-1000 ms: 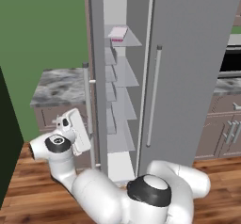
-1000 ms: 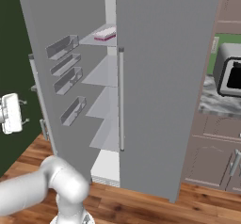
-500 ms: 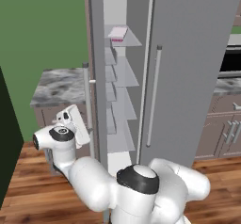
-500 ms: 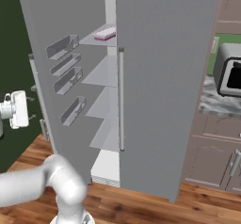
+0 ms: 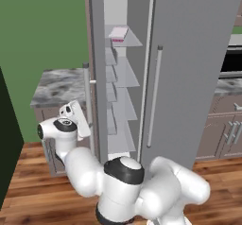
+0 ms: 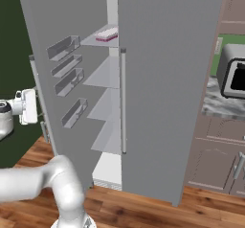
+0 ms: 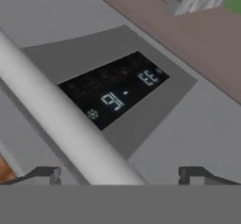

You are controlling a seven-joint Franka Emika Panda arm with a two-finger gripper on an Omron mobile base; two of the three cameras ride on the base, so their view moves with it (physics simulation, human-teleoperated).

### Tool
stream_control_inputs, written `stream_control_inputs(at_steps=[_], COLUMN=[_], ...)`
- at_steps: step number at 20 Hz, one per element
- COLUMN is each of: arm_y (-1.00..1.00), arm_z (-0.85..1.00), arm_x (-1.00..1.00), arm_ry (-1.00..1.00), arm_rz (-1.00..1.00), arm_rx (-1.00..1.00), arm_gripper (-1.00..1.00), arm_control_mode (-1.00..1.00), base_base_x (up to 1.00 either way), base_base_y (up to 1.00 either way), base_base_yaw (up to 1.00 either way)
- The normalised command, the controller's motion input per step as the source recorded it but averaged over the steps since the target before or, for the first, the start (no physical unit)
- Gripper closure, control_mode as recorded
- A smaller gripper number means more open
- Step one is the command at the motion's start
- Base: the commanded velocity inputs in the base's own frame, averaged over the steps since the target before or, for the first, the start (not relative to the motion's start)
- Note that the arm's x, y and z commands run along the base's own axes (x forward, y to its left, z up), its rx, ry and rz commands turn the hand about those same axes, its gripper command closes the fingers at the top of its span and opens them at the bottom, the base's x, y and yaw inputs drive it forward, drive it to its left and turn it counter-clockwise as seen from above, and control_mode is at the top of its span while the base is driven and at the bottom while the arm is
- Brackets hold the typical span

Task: The ice cube tray has been filled with water. Take the tray and place it in the freezer to make ice. Close the freezer door after placing the tray.

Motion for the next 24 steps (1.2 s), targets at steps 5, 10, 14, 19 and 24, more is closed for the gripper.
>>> stream_control_inputs(at_steps=[5,10,14,19,24], arm_y=[0.0,-0.02,-0.33,-0.69,-0.92], arm_z=[-0.16,-0.18,-0.16,-0.23,-0.23], arm_x=[0.54,0.45,0.03,-0.01,-0.12], arm_ry=[0.09,0.08,0.07,0.09,0.05], arm_rz=[-0.02,-0.05,-0.15,-0.22,-0.19], arm_rx=[0.0,0.0,0.0,0.0,0.0], arm_gripper=[-1.0,-1.0,-1.0,-1.0,-1.0], arm_control_mode=[-1.0,-1.0,-1.0,-1.0,-1.0], base_base_x=[0.0,0.0,0.0,0.0,0.0], base_base_y=[0.0,0.0,0.0,0.0,0.0], base_base_yaw=[0.0,0.0,0.0,0.0,0.0])
